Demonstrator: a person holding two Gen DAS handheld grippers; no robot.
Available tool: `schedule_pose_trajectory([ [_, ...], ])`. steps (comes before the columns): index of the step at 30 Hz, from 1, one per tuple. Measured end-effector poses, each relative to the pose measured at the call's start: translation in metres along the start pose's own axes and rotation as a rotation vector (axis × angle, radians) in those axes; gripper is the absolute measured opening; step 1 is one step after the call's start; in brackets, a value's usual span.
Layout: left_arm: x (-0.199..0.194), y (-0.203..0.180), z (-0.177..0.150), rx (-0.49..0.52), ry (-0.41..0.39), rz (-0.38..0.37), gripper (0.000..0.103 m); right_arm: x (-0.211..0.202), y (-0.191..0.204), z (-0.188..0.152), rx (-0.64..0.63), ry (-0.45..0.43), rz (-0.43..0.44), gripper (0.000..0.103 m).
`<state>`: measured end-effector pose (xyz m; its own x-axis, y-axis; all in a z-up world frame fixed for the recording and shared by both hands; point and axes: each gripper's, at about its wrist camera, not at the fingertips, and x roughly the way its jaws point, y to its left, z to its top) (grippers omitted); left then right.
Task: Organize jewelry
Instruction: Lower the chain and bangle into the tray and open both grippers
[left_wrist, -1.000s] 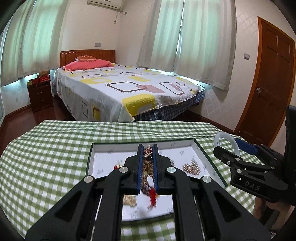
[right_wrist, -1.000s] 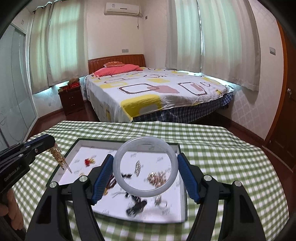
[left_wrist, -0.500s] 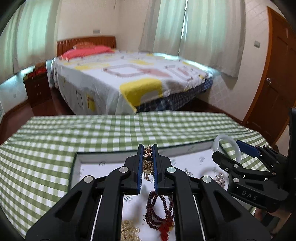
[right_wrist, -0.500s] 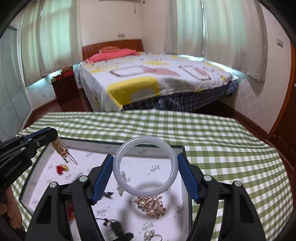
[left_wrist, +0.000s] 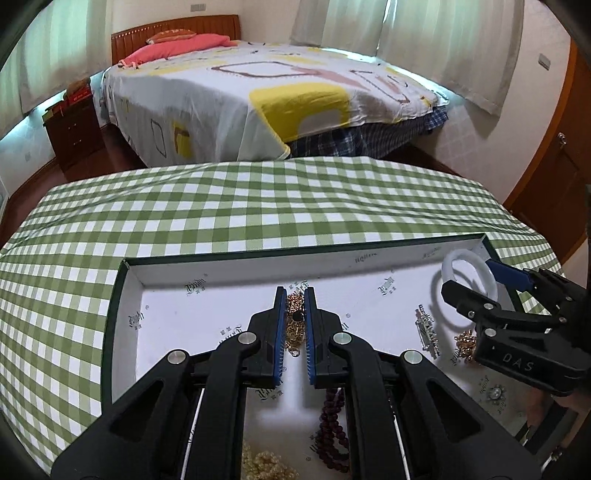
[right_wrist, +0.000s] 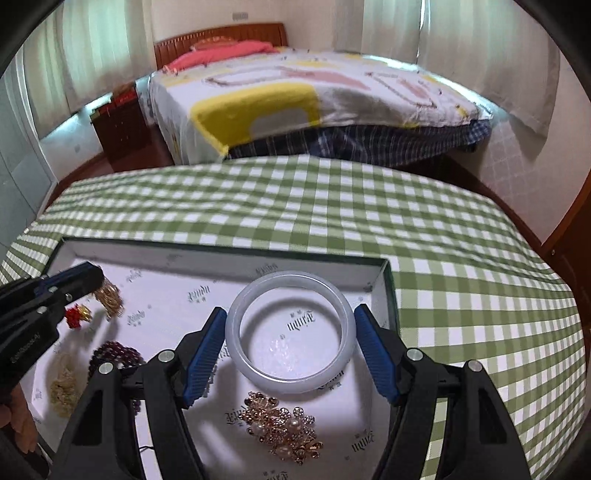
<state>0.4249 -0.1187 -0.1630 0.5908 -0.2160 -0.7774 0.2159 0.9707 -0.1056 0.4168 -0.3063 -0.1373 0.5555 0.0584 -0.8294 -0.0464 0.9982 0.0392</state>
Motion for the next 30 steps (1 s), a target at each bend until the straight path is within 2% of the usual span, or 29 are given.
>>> schedule_pose_trajectory([
  [5, 0.007, 0.001, 0.0, -0.018, 0.027, -0.012, 0.01, 0.007, -0.003, 0.001, 0.016, 0.047, 0.012, 0.069],
  [20, 0.019, 0.0, 0.001, -0.04, 0.088, -0.011, 0.013, 0.014, -0.001, 0.004, 0.004, 0.084, 0.022, 0.069],
  [22, 0.019, 0.0, 0.001, -0.039, 0.089, -0.009, 0.02, 0.014, -0.001, 0.004, 0.003, 0.085, 0.022, 0.069],
  [24, 0.019, 0.001, 0.002, -0.043, 0.085, -0.006, 0.036, 0.014, -0.001, 0.004, 0.003, 0.085, 0.022, 0.069],
  [27, 0.018, 0.002, 0.002, -0.043, 0.078, -0.007, 0.051, 0.014, -0.001, 0.004, 0.005, 0.085, 0.028, 0.069],
  [30, 0.014, 0.0, 0.002, -0.027, 0.063, -0.001, 0.056, 0.013, -0.002, 0.004, 0.013, 0.074, 0.033, 0.072],
])
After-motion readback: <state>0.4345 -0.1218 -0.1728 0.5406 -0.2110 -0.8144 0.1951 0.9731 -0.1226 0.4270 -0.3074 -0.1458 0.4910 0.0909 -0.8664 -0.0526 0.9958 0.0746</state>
